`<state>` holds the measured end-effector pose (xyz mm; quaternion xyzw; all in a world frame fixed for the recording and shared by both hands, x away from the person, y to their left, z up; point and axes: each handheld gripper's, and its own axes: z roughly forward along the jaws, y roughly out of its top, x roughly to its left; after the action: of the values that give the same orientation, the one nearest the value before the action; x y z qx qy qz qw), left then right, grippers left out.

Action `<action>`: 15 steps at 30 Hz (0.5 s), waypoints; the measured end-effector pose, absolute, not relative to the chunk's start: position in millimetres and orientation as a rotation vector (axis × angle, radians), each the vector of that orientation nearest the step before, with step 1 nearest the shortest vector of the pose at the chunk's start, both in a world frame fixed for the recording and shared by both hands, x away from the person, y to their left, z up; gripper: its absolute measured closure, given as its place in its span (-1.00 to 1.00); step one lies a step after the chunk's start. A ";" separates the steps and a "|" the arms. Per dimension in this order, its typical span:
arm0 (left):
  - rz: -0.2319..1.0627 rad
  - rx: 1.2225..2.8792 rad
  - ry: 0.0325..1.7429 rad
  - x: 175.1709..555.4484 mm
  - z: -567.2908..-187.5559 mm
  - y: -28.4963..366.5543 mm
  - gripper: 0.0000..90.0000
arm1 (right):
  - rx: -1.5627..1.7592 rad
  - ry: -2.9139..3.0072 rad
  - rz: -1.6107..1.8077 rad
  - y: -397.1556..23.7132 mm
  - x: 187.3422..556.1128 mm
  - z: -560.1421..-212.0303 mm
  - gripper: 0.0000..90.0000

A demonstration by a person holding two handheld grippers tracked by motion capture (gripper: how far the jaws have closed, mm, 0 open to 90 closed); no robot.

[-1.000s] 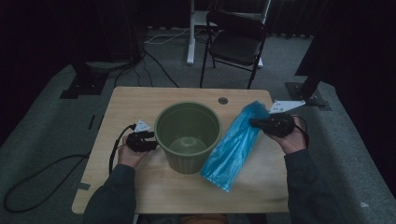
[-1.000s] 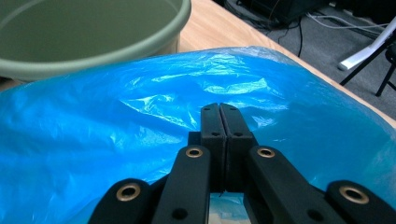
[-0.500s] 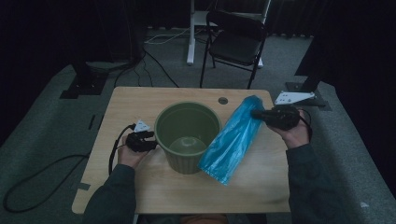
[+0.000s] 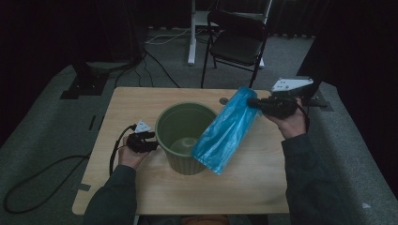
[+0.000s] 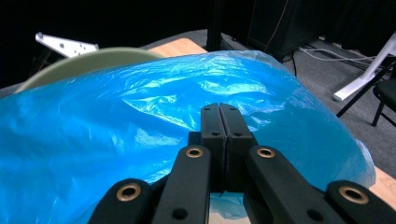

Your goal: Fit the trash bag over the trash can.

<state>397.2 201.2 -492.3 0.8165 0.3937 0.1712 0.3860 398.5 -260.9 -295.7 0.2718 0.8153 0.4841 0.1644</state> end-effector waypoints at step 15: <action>0.435 2.077 0.998 396.9 -491.7 201.6 0.11 | 0.827 2.240 1.354 -226.4 415.9 -283.2 1.00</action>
<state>396.9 201.6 -491.7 0.8163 0.3922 0.1709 0.3881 415.9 -226.4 -283.2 0.2953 0.8000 0.4836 0.1973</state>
